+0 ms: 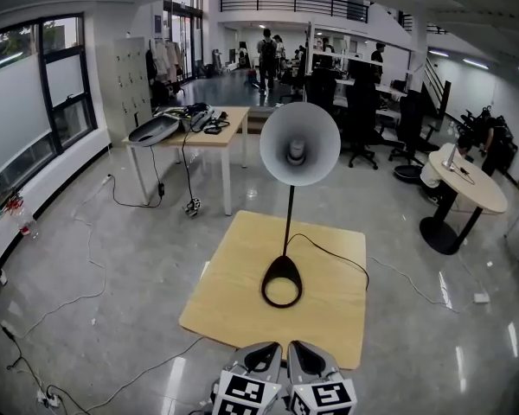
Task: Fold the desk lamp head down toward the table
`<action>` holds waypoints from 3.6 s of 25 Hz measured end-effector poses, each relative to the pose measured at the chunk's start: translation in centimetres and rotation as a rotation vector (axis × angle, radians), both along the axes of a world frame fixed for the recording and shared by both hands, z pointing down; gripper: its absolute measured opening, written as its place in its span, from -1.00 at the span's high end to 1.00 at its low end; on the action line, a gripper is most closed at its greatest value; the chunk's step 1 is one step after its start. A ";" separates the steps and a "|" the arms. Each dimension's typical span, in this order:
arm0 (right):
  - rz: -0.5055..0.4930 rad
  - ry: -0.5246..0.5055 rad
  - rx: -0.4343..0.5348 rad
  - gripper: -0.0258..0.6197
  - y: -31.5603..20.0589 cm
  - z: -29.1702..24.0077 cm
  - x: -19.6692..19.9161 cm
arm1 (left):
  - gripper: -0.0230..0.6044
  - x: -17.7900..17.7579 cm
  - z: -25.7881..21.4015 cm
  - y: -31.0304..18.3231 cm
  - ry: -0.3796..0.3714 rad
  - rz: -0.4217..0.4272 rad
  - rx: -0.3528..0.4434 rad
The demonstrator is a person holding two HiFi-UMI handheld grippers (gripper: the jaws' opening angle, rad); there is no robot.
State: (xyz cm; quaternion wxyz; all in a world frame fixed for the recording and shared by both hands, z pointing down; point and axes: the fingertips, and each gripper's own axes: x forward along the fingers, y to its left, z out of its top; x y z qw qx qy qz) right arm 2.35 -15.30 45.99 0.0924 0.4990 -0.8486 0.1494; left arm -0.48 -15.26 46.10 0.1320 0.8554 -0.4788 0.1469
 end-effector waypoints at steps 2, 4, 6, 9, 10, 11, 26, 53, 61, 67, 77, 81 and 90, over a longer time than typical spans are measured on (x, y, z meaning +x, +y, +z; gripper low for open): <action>0.020 0.007 0.003 0.91 0.2 -0.1 0.5 | 0.88 0.5 0.0 0.2 0.003 0.021 0.000; 0.033 0.019 0.004 0.91 0.3 -0.1 1.1 | 0.88 1.0 -0.1 0.4 0.011 0.042 -0.001; 0.038 0.031 0.010 0.91 0.2 -0.2 1.7 | 0.88 1.7 -0.3 0.4 0.021 0.062 -0.001; 0.019 0.051 0.045 0.91 -0.3 -1.2 2.1 | 0.88 2.2 -1.2 -0.1 0.040 0.071 0.020; 0.009 0.057 0.063 0.91 -0.5 -1.7 2.1 | 0.88 2.2 -1.5 -0.4 0.041 0.072 0.030; 0.000 0.064 0.081 0.91 -0.8 -2.3 2.1 | 0.88 2.3 -1.8 -0.7 0.039 0.074 0.038; -0.052 0.214 0.335 0.90 -3.9 -12.1 3.9 | 0.87 4.3 -8.5 -5.6 0.082 0.180 0.148; -0.043 0.787 0.699 0.76 -5.9 -29.4 6.6 | 0.87 10.7 -16.9 -8.0 0.106 0.430 0.220; -0.044 1.021 0.792 0.63 -6.6 -32.5 7.4 | 0.87 12.1 -16.9 -8.2 0.088 0.482 0.236; -0.025 1.162 0.729 0.56 -8.1 -33.5 9.3 | 0.87 13.1 -16.7 -7.9 0.090 0.518 0.234; -0.120 1.360 0.553 0.53 -9.9 -33.0 12.0 | 0.87 13.6 -16.4 -7.3 0.099 0.528 0.215; -0.165 1.396 0.503 0.53 -10.4 -32.0 12.3 | 0.87 13.6 -16.0 -7.1 0.098 0.522 0.202; -0.173 1.374 0.507 0.66 -11.3 -32.1 11.5 | 0.87 12.8 -15.8 -7.6 0.102 0.486 0.197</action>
